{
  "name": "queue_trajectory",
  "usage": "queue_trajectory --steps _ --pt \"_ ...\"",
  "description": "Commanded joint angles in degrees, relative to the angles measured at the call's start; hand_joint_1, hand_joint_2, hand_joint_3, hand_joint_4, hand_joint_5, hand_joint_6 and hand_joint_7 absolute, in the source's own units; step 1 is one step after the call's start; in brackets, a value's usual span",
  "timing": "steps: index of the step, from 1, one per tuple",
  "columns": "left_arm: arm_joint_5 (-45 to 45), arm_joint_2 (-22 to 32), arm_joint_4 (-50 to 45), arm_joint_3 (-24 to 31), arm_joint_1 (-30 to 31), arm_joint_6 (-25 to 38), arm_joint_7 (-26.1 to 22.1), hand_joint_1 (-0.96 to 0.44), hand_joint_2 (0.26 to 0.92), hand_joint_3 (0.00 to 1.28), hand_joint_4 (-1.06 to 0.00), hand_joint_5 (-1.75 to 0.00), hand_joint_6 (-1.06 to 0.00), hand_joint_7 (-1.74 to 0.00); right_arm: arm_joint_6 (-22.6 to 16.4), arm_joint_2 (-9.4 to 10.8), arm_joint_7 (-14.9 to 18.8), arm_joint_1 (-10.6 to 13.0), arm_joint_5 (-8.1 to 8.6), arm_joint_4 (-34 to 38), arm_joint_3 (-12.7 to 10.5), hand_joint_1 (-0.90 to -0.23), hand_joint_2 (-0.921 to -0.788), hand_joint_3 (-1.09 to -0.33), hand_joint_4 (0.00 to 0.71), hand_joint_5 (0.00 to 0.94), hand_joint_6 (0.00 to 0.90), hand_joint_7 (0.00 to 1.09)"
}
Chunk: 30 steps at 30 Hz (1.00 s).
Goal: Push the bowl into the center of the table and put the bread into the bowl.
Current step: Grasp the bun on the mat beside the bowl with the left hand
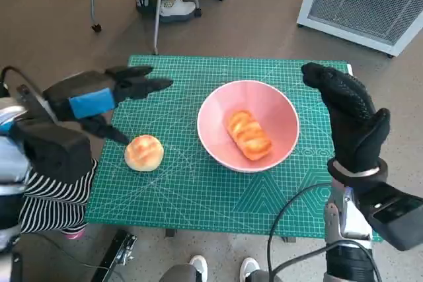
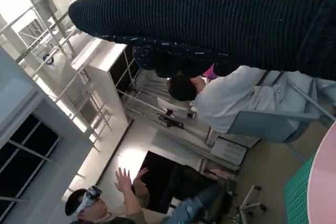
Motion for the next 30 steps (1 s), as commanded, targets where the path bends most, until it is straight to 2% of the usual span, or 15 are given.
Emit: queue_trajectory --steps 1,14,25,30 --pt "0.10 0.56 -0.23 -0.24 1.70 1.22 -0.96 -0.19 0.700 0.00 -0.12 0.00 -0.25 -0.04 0.28 -0.05 0.87 0.06 0.23 1.56 0.03 -0.669 -0.921 -0.693 0.148 0.000 0.050 0.44" --pt "1.74 -1.98 4.85 -3.48 2.62 1.59 -0.62 -0.16 0.711 0.00 -0.11 0.00 -0.25 -0.01 0.39 -0.35 2.14 -0.06 1.09 1.89 -0.29 -0.670 -0.921 -0.693 0.142 0.000 0.050 0.44" --pt "4.73 -5.50 14.50 -7.19 0.98 -0.23 0.77 -0.13 0.725 0.01 -0.12 0.00 -0.28 -0.01 1.15 -0.69 2.67 0.39 1.77 1.08 -0.51 -0.669 -0.921 -0.695 0.140 0.000 0.048 0.44" --pt "7.01 -6.85 18.72 -8.98 -0.15 -1.01 2.16 -0.07 0.728 0.01 -0.16 -0.01 -0.31 -0.02 1.47 -0.96 2.79 0.69 2.04 0.60 -0.63 -0.669 -0.921 -0.696 0.139 0.000 0.046 0.44"
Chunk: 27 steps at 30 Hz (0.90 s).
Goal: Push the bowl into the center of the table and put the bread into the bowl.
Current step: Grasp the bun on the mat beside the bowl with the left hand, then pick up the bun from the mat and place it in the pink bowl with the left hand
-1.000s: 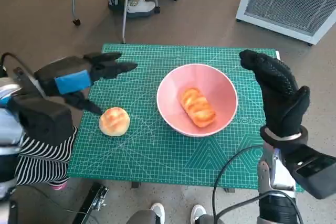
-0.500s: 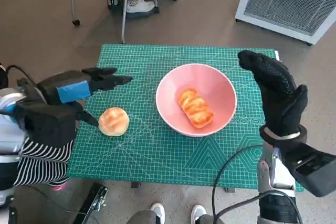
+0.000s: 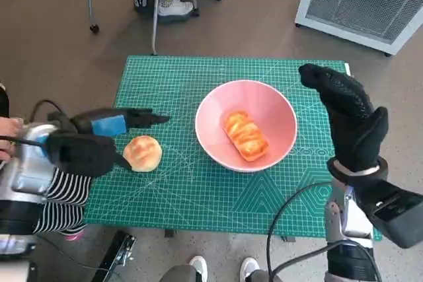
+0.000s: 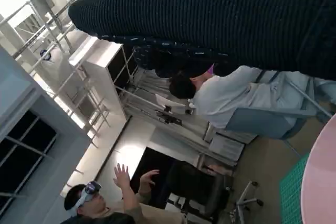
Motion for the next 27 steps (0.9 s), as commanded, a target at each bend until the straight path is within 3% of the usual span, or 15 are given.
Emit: queue_trajectory --steps 1,13,17,21,24,27 --pt "2.82 -1.53 4.23 -2.00 -2.20 -0.85 1.62 -0.06 0.728 0.01 -0.16 -0.01 -0.32 -0.02 1.07 -0.53 0.67 1.13 0.78 -0.13 -0.42 -0.669 -0.921 -0.696 0.139 0.000 0.046 0.44" --pt "11.31 -3.34 8.86 -6.38 -3.93 1.98 6.45 0.06 0.774 0.02 -0.36 -0.04 -0.51 -0.08 1.53 -0.81 0.57 1.54 0.98 -0.77 -0.35 -0.669 -0.921 -0.697 0.138 0.000 0.043 0.44" --pt "13.87 -3.44 7.93 -7.25 -3.77 4.06 8.06 0.08 0.810 0.04 -0.51 -0.09 -0.62 -0.12 1.75 -0.79 0.40 1.57 0.83 -1.01 -0.33 -0.669 -0.921 -0.697 0.138 0.000 0.042 0.45" --pt "15.07 -2.94 5.84 -7.24 -3.04 4.49 9.35 0.10 0.851 0.03 -0.78 -0.19 -0.76 -0.22 1.87 -0.77 0.30 1.50 0.64 -0.97 -0.33 -0.669 -0.921 -0.697 0.138 0.000 0.042 0.45" --pt "14.78 -2.52 4.54 -6.69 -2.53 4.14 9.83 0.03 0.898 0.04 -0.77 -0.83 -0.67 -0.82 1.92 -0.80 0.31 1.37 0.63 -0.78 -0.42 -0.670 -0.921 -0.697 0.138 0.000 0.041 0.45" --pt "14.38 -2.07 3.71 -6.09 -2.25 3.22 10.56 0.01 0.909 0.04 -0.77 -1.02 -0.65 -0.97 1.94 -0.81 0.34 1.28 0.66 -0.62 -0.47 -0.670 -0.921 -0.697 0.138 0.000 0.040 0.45"
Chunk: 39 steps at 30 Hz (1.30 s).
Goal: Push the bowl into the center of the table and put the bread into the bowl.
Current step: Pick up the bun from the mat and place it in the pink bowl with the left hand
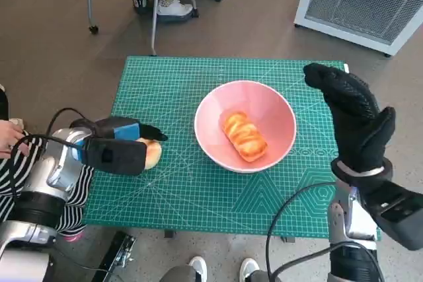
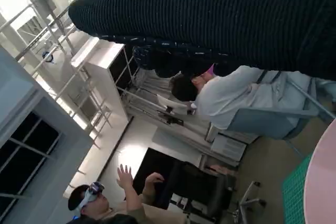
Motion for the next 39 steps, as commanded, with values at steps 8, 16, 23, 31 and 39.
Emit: queue_trajectory --steps 8,16,23,31,39 --pt "-2.48 2.14 -4.33 3.43 1.39 -3.64 1.85 0.00 0.910 0.02 -0.79 -1.11 -0.69 -1.03 0.78 0.00 0.13 0.88 -0.44 0.89 -0.12 -0.663 -0.921 -0.698 0.138 0.000 0.039 0.45" --pt "-4.90 2.47 -9.42 6.61 1.15 -4.60 2.70 0.00 0.909 0.02 -0.80 -1.08 -0.68 -1.08 1.04 -0.06 0.11 0.86 -0.36 0.83 -0.15 -0.663 -0.921 -0.698 0.138 0.000 0.039 0.45" --pt "-7.24 1.82 -13.65 9.14 -0.68 -3.86 2.59 0.00 0.908 0.02 -0.80 -1.06 -0.68 -1.10 1.26 -0.27 0.22 0.73 -0.20 0.80 -0.35 -0.663 -0.921 -0.698 0.138 0.000 0.039 0.45" --pt "-9.82 -1.06 -18.21 11.15 -4.76 -2.55 3.89 0.00 0.901 0.01 -0.84 -1.01 -0.69 -1.08 1.29 -0.39 0.34 0.56 -0.22 0.95 -0.50 -0.663 -0.921 -0.697 0.139 0.000 0.035 0.45" --pt "-10.37 -6.92 -21.54 10.06 -7.58 -1.06 6.15 0.00 0.901 0.00 -0.85 -0.99 -0.69 -1.09 1.11 -0.24 0.37 0.66 -0.40 1.05 -0.40 -0.668 -0.921 -0.697 0.139 0.000 0.033 0.45"
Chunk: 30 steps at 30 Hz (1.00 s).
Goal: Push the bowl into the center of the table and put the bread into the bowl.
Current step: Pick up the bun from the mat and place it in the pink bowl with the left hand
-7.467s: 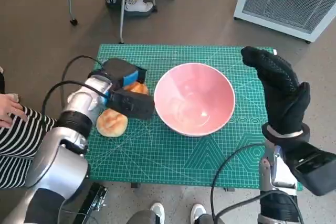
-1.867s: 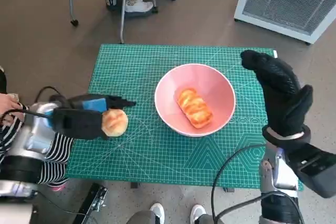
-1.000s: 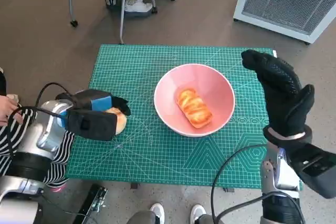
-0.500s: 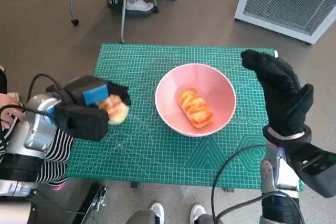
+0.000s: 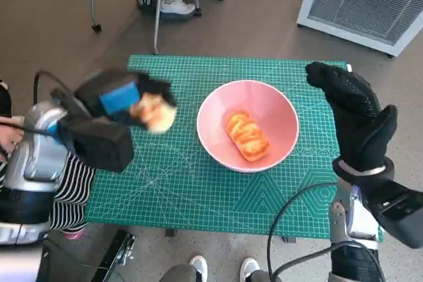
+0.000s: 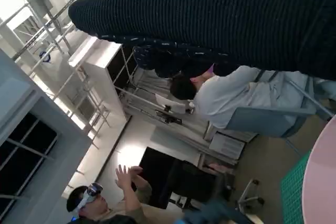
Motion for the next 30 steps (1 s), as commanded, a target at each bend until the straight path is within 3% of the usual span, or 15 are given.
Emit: queue_trajectory --steps 1,13,20,23,24,25,27,30 --pt "-0.90 -4.49 -2.50 -1.21 -2.33 0.95 1.59 0.00 0.903 0.01 -0.84 -1.01 -0.69 -1.10 0.62 -0.09 0.37 0.75 -0.37 0.77 0.03 -0.670 -0.921 -0.697 0.139 0.000 0.033 0.45" --pt "0.81 -10.70 -0.26 -5.10 -5.98 0.86 2.09 0.00 0.918 0.01 -0.81 -1.06 -0.65 -1.12 0.27 -0.10 0.49 1.24 -0.35 0.47 0.06 -0.666 -0.921 -0.697 0.139 0.000 0.033 0.45" --pt "1.77 -13.75 8.84 -9.56 -9.36 0.20 -0.47 0.00 0.920 0.06 -0.74 -1.14 -0.59 -1.17 0.27 -0.09 0.24 2.46 -0.12 -1.05 -0.17 -0.664 -0.921 -0.699 0.137 0.000 0.032 0.45" --pt "2.00 -14.36 12.08 -11.01 -10.24 0.04 -1.83 0.00 0.921 0.17 -0.58 -1.25 -0.48 -1.33 0.23 -0.01 0.10 2.83 -0.06 -1.38 -0.30 -0.664 -0.921 -0.700 0.142 0.002 0.034 0.45" --pt "1.90 -14.61 13.02 -11.47 -10.49 0.21 -2.53 -0.03 0.872 0.16 -0.52 -1.03 -0.43 -1.13 0.14 0.04 0.08 3.01 0.00 -1.45 -0.37 -0.664 -0.921 -0.699 0.144 0.003 0.035 0.45" --pt "1.82 -14.78 13.77 -11.80 -10.70 0.28 -3.05 -0.05 0.855 0.15 -0.49 -0.88 -0.41 -1.01 0.08 0.10 0.04 3.14 0.02 -1.51 -0.41 -0.664 -0.921 -0.699 0.145 0.004 0.036 0.45" --pt "1.90 -15.04 15.14 -12.36 -11.14 0.59 -3.94 -0.08 0.833 0.09 -0.48 -0.44 -0.41 -0.65 0.03 0.22 -0.06 3.35 0.03 -1.68 -0.44 -0.665 -0.921 -0.698 0.149 0.006 0.038 0.45" --pt "2.55 -15.47 17.17 -13.56 -11.91 2.19 -5.77 -0.10 0.809 0.03 -0.41 -0.15 -0.38 -0.32 -0.01 0.39 -0.27 3.68 0.09 -1.95 -0.55 -0.667 -0.921 -0.697 0.151 0.006 0.039 0.46"
